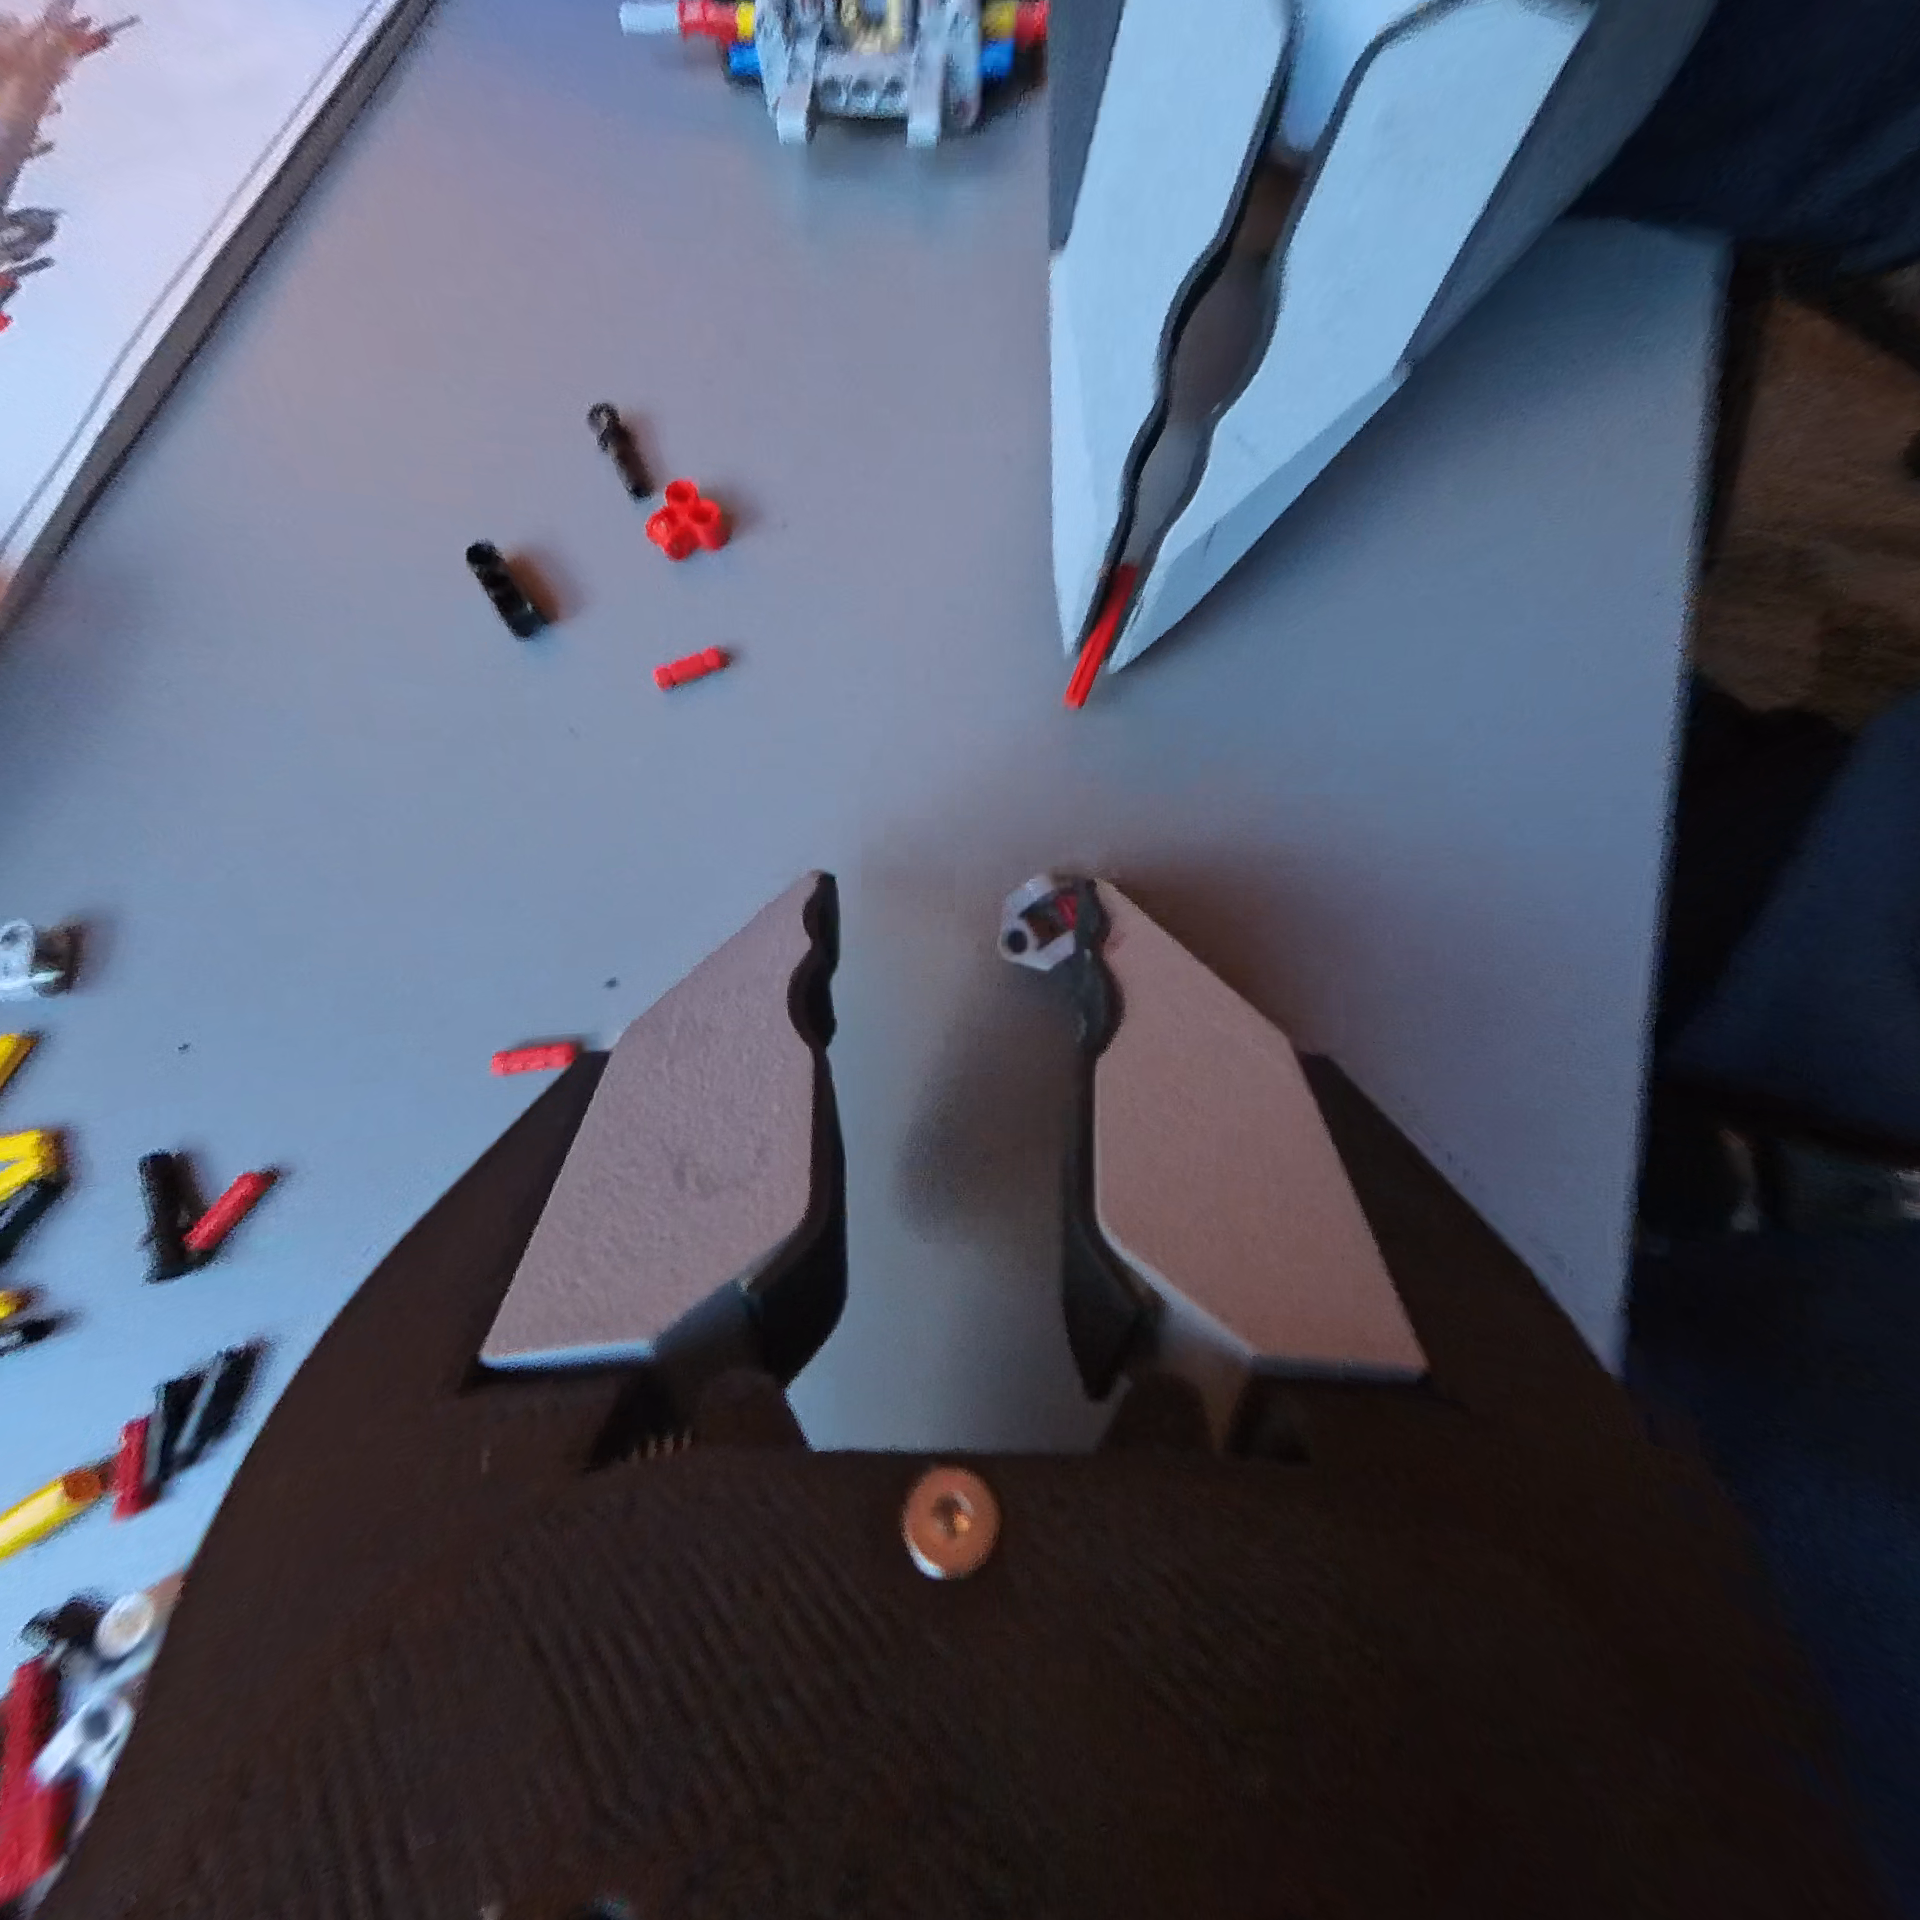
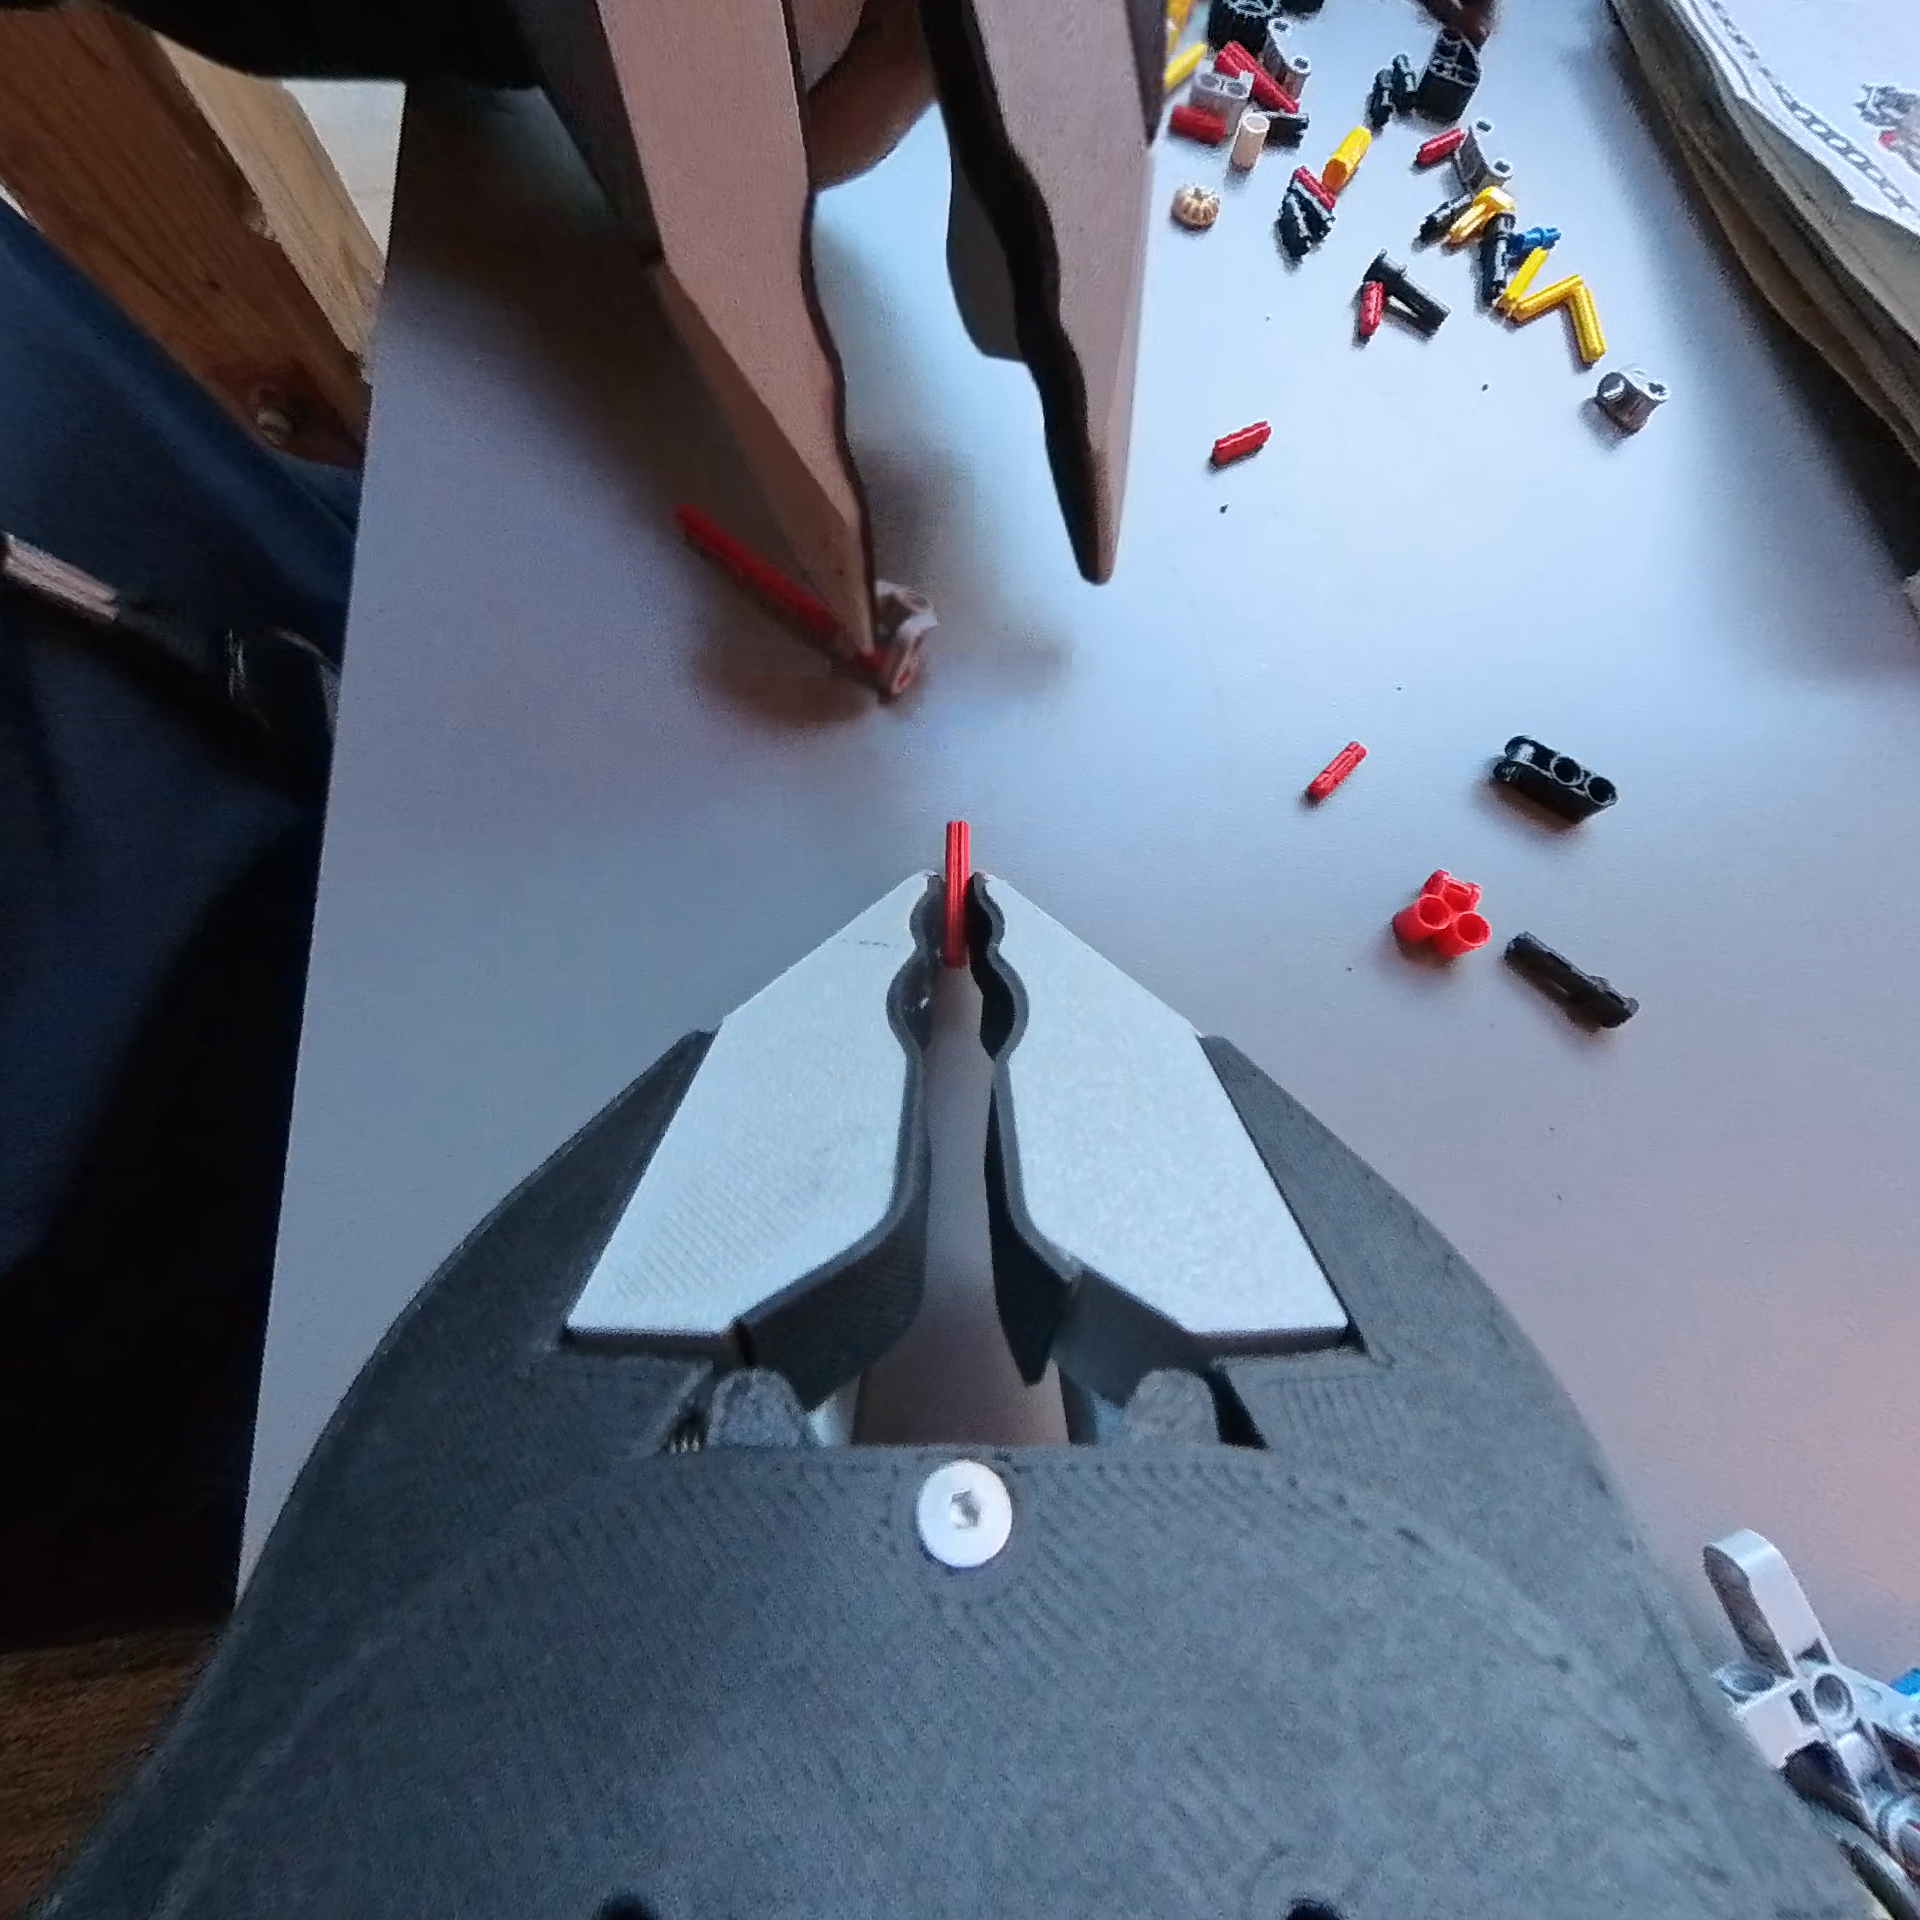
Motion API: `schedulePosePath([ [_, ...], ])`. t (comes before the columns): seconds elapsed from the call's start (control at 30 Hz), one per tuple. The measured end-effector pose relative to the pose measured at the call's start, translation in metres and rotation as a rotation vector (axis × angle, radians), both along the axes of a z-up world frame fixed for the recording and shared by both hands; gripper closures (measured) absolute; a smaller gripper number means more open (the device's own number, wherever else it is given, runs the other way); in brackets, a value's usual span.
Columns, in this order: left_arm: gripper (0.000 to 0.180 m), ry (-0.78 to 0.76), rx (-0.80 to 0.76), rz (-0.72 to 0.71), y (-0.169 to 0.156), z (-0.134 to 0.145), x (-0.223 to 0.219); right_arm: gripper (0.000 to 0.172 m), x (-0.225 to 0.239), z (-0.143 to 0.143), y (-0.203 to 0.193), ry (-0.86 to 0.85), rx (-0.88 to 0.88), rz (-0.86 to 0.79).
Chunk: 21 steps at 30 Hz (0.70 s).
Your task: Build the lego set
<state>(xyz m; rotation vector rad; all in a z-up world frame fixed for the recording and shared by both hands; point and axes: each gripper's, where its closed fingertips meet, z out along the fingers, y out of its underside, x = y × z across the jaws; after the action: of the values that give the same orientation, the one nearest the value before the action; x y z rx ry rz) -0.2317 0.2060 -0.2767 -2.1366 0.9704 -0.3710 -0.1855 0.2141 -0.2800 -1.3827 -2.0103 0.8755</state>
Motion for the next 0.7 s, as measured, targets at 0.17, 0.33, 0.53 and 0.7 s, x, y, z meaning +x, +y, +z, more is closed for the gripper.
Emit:
schedulePosePath([
  [0.17,0.147,0.105,0.158,0.042,0.006,0.002,-0.006,0.171,0.0,-0.003,0.0,-0.016,0.003,-0.001],
  [0.33,0.141,0.098,0.254,0.068,0.008,0.017,0.002,0.171,-0.001,-0.001,0.003,-0.006,-0.004,-0.019],
  [0.53,0.141,0.05,0.28,0.087,0.007,0.021,0.003,0.171,-0.002,-0.001,0.005,-0.01,-0.019,-0.037],
  [0.7,0.151,0.096,0.388,0.095,0.009,0.028,0.002,0.171,-0.002,-0.001,0.007,-0.01,-0.013,-0.045],
])
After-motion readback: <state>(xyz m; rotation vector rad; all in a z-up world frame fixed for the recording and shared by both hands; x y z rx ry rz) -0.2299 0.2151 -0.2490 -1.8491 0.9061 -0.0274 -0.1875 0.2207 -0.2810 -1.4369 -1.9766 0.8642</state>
